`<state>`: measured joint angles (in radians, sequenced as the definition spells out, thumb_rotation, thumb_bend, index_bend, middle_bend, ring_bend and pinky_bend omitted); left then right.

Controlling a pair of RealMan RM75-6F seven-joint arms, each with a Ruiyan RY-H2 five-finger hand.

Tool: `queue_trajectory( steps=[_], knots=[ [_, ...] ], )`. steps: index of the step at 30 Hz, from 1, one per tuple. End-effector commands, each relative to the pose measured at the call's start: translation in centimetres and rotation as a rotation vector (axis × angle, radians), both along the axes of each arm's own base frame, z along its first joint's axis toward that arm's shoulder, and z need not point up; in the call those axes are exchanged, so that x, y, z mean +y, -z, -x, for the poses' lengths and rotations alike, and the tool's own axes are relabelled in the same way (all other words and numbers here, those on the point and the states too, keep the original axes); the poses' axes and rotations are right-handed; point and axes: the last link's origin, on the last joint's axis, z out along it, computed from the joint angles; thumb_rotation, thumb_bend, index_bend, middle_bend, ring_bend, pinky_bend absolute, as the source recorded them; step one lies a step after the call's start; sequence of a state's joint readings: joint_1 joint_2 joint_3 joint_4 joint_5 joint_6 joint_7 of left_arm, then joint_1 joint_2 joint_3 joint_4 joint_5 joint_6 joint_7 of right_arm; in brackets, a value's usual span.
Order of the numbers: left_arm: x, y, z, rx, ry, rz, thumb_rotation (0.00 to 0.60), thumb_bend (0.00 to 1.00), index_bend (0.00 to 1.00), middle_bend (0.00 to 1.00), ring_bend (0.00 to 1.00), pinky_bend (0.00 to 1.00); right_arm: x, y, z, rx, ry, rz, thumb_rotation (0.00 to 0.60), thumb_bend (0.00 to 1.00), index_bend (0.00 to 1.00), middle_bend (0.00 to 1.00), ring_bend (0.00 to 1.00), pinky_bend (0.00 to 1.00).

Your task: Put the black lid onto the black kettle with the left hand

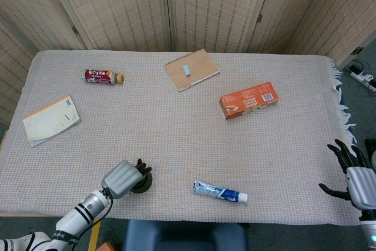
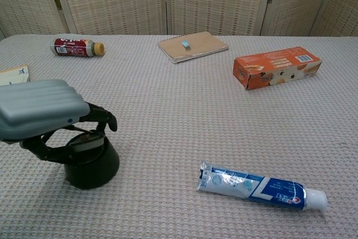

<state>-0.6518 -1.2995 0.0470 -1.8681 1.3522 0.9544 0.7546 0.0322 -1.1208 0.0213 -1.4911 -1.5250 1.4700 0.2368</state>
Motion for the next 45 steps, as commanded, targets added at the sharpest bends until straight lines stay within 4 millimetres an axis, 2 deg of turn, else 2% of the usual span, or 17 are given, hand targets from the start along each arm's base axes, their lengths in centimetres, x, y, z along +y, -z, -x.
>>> queue_trajectory(
  steps=[1, 16, 21, 38, 42, 45],
  knots=[
    [0.0, 0.0, -0.2, -0.001, 0.0, -0.001, 0.6, 0.31, 0.18, 0.25, 0.78, 0.76, 0.0, 0.0, 0.0, 0.0, -0.001, 0.001, 0.6, 0.0, 0.12, 0.08, 0.2, 0.0],
    [-1.8, -1.5, -0.9, -0.034, 0.008, -0.013, 0.6, 0.28, 0.17, 0.23, 0.79, 0.76, -0.1, -0.1, 0.2, -0.003, -0.002, 0.0, 0.6, 0.0, 0.11, 0.08, 0.21, 0.0],
    [-2.5, -1.3, -0.9, -0.029, 0.011, 0.021, 0.6, 0.28, 0.17, 0.23, 0.79, 0.76, -0.2, 0.0, 0.2, -0.006, -0.004, -0.003, 0.6, 0.0, 0.11, 0.08, 0.2, 0.0],
    [-2.9, -0.2, -0.1, 0.026, -0.008, 0.039, 0.6, 0.28, 0.18, 0.24, 0.79, 0.76, -0.2, 0.1, 0.3, -0.007, -0.008, -0.006, 0.6, 0.0, 0.11, 0.08, 0.2, 0.0],
    [-2.6, -1.1, -0.7, -0.017, -0.015, 0.0, 0.6, 0.28, 0.18, 0.24, 0.79, 0.76, -0.1, -0.1, 0.3, -0.006, -0.008, 0.0, 0.6, 0.0, 0.11, 0.08, 0.2, 0.0],
    [-1.8, -2.6, -0.9, -0.084, -0.044, -0.071, 0.6, 0.28, 0.18, 0.24, 0.74, 0.76, -0.1, -0.2, 0.3, -0.006, -0.008, 0.003, 0.6, 0.0, 0.11, 0.08, 0.2, 0.0]
  ],
)
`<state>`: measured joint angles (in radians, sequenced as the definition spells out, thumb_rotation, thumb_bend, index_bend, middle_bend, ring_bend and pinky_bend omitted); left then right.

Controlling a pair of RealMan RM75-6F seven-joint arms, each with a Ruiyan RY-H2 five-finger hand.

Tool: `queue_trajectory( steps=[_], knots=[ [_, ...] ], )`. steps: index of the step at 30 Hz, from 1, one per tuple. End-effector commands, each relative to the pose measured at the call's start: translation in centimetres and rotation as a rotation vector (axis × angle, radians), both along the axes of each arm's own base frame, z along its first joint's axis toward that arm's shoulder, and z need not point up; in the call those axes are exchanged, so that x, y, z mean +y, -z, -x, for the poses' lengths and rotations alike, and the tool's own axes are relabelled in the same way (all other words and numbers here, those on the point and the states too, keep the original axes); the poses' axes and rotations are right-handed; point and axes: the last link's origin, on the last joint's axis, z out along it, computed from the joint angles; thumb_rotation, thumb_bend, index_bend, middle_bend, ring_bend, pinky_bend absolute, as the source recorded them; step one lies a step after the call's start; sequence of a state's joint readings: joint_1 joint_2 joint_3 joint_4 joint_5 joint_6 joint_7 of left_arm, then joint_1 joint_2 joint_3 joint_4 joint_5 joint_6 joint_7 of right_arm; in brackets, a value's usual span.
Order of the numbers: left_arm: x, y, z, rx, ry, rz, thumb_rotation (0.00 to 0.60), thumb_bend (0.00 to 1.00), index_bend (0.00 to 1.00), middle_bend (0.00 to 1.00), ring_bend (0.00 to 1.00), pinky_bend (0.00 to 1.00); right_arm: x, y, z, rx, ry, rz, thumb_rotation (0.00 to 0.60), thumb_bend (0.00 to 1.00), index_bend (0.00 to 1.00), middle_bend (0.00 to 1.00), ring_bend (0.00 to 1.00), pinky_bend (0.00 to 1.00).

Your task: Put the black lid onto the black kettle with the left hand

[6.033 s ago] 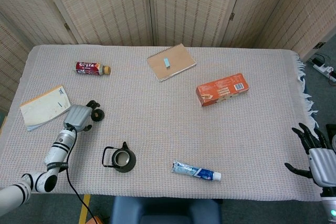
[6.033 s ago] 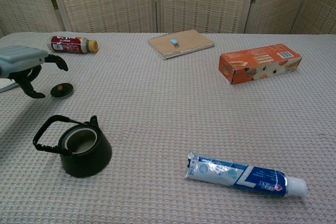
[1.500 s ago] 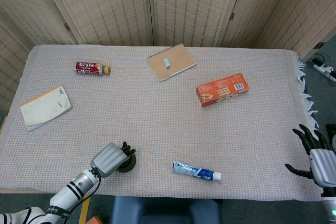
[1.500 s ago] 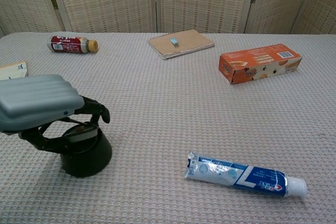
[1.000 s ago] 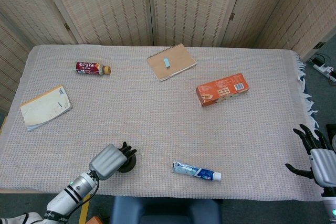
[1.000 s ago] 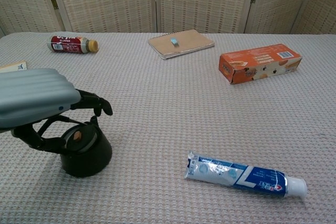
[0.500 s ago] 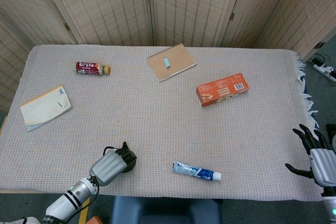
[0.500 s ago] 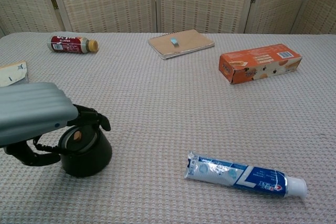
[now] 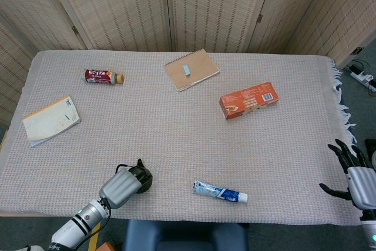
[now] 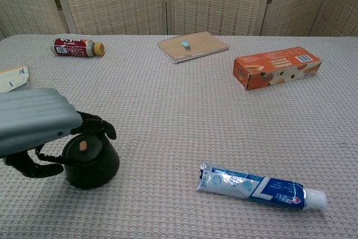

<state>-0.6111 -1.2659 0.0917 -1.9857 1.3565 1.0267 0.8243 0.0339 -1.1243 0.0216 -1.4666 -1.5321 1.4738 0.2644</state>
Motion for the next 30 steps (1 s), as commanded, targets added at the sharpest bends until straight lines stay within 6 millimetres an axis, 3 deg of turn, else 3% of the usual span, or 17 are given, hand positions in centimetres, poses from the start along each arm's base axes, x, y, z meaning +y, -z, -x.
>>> queue_trajectory(
  steps=[1, 4, 5, 8, 10, 15, 20, 24, 30],
  knots=[
    [1.0, -2.0, -0.1, -0.086, -0.043, -0.091, 0.6, 0.28, 0.18, 0.24, 0.7, 0.74, 0.0, -0.1, 0.0, 0.001, 0.0, 0.001, 0.6, 0.0, 0.11, 0.08, 0.2, 0.0],
    [2.2, -4.1, 0.7, -0.162, -0.123, -0.195, 0.6, 0.27, 0.18, 0.24, 0.54, 0.61, 0.0, -0.2, 0.1, 0.005, 0.002, 0.003, 0.6, 0.0, 0.11, 0.08, 0.2, 0.0],
    [2.8, -4.9, 1.4, -0.191, -0.165, -0.237, 0.6, 0.27, 0.19, 0.24, 0.46, 0.55, -0.1, -0.3, 0.1, 0.007, 0.002, 0.002, 0.6, 0.0, 0.11, 0.08, 0.2, 0.0],
    [4.1, -7.1, 3.4, -0.232, -0.268, -0.347, 0.6, 0.27, 0.19, 0.24, 0.33, 0.4, -0.2, -0.4, 0.1, 0.013, -0.002, 0.0, 0.6, 0.0, 0.11, 0.08, 0.2, 0.0],
    [4.4, -8.3, 4.8, -0.241, -0.325, -0.408, 0.6, 0.27, 0.19, 0.23, 0.3, 0.35, -0.3, -0.6, 0.1, 0.016, -0.005, 0.004, 0.6, 0.0, 0.11, 0.08, 0.19, 0.0],
    [4.2, -10.4, 9.0, -0.263, -0.488, -0.531, 0.6, 0.27, 0.19, 0.21, 0.23, 0.27, -0.7, -1.0, 0.1, 0.018, -0.025, 0.044, 0.6, 0.0, 0.12, 0.08, 0.0, 0.0],
    [2.7, -11.1, 12.6, -0.276, -0.589, -0.611, 0.6, 0.28, 0.18, 0.17, 0.19, 0.18, -1.0, -1.1, 0.1, 0.014, -0.03, 0.037, 0.6, 0.0, 0.12, 0.08, 0.01, 0.0],
    [1.8, -11.6, 14.9, -0.287, -0.569, -0.687, 0.6, 0.28, 0.18, 0.16, 0.18, 0.17, -1.2, -1.7, -0.2, 0.008, -0.035, 0.053, 0.6, 0.0, 0.12, 0.08, 0.04, 0.0],
    [0.1, -11.7, 17.3, -0.298, -0.54, -0.687, 0.6, 0.28, 0.2, 0.16, 0.18, 0.15, -1.0, -1.9, -0.4, -0.007, -0.034, 0.049, 0.6, 0.0, 0.12, 0.08, 0.06, 0.0]
  ],
)
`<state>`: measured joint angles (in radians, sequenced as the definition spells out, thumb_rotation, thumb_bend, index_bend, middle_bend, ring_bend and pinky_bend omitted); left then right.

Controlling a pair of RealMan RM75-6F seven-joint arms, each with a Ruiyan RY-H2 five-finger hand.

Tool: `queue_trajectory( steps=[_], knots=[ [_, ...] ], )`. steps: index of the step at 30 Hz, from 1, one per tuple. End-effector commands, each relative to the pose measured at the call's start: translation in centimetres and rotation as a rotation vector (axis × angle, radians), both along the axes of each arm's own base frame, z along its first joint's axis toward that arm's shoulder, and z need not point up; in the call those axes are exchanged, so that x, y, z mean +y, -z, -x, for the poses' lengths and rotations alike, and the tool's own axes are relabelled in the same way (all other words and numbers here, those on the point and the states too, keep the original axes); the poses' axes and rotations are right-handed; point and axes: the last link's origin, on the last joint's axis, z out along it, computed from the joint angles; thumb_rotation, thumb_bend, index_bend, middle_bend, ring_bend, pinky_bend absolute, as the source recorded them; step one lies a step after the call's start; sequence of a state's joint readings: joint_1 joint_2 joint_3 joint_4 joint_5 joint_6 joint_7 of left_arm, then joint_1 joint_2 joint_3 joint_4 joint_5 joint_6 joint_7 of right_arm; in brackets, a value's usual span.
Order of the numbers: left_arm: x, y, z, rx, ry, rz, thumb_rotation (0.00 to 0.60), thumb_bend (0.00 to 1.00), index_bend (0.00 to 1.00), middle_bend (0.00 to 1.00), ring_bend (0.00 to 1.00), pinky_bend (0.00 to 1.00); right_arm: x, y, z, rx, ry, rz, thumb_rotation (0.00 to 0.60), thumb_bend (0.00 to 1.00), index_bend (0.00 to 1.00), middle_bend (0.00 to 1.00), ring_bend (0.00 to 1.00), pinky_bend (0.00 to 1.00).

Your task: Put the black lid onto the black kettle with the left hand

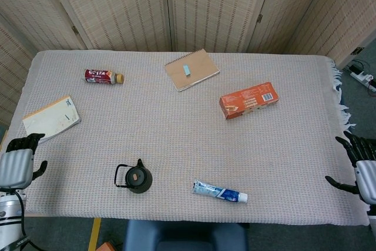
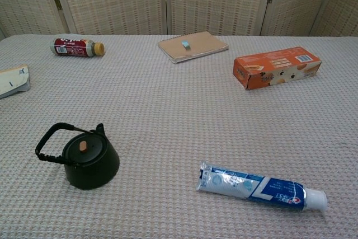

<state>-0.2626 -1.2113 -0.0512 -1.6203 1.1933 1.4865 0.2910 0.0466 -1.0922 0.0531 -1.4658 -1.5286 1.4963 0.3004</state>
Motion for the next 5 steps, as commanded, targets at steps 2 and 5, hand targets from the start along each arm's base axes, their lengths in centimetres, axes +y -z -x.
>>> queue_trajectory(
  steps=[2, 5],
  knots=[
    [-2.2, 0.3, 1.2, -0.035, 0.051, 0.016, 0.6, 0.28, 0.21, 0.16, 0.19, 0.14, 0.2, 0.0, -0.1, -0.009, 0.001, -0.001, 0.6, 0.0, 0.12, 0.08, 0.07, 0.0],
    [-3.2, 0.4, 1.2, -0.033, 0.08, 0.029, 0.6, 0.28, 0.21, 0.16, 0.2, 0.14, 0.4, -0.1, -0.1, -0.015, 0.005, 0.002, 0.6, 0.0, 0.12, 0.08, 0.08, 0.0]
  ],
)
